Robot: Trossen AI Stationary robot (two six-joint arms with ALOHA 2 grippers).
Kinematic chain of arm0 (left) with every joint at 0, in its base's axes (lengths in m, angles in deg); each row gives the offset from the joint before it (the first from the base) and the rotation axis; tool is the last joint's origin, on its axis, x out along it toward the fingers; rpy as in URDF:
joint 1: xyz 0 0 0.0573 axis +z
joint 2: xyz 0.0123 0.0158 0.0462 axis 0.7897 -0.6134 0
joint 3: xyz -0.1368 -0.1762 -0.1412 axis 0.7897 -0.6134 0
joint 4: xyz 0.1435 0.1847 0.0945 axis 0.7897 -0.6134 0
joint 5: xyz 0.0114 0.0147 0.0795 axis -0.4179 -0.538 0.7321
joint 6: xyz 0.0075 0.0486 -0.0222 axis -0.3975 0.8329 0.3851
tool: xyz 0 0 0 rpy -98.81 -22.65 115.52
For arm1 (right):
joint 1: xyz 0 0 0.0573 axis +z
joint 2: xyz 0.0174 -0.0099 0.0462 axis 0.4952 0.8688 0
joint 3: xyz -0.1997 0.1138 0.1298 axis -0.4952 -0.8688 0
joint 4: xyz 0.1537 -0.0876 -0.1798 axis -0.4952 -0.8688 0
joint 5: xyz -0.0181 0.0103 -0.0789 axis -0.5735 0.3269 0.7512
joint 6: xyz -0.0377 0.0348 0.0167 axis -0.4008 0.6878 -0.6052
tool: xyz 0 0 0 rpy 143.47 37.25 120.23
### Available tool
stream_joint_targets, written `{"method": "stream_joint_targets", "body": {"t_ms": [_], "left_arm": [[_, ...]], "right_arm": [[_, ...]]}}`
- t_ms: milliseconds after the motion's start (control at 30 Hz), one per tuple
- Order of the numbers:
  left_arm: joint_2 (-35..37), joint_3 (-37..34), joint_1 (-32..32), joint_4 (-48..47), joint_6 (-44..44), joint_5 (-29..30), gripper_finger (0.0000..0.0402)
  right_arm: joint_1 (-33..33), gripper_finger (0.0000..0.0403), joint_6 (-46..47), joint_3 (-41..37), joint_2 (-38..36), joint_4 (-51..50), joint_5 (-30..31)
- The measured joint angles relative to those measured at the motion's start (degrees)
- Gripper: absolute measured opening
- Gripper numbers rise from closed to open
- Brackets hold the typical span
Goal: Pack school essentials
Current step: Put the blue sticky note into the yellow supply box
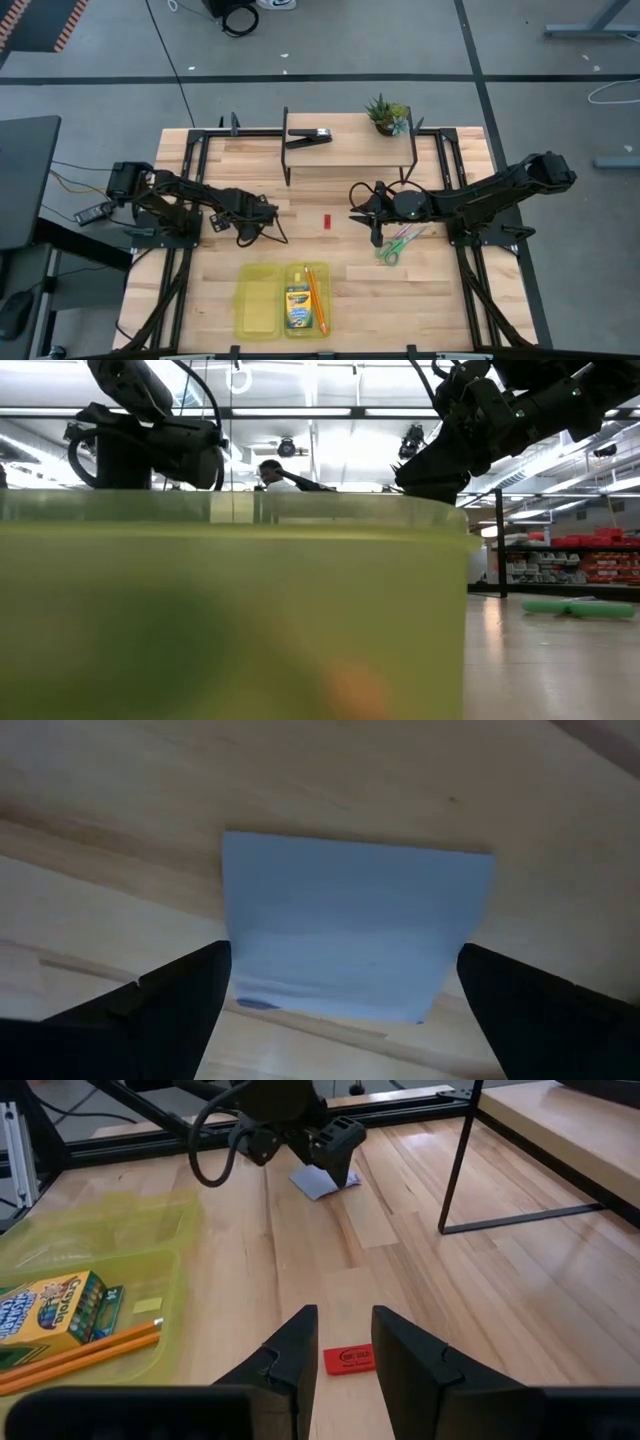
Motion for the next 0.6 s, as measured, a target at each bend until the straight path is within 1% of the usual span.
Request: {"method": "stream_joint_targets", "body": {"t_ms": [200, 400, 600], "left_arm": [[0.0, 0.0, 0.0, 1.3, 1.5, -0.7, 0.0398], [0.0, 0.0, 0.0, 1.7, 2.3, -4.8, 0.0398], [0.0, 0.0, 0.0, 2.8, 4.6, -6.3, 0.0398]], "right_arm": [[0.0, 0.0103, -0.1, 0.0, 0.0, 0.0, 0.0], [0.0, 0.0103, -0.1, 0.0, 0.0, 0.0, 0.0], [0.0, 0.0103, -0.1, 0.0, 0.0, 0.0, 0.0]]}}
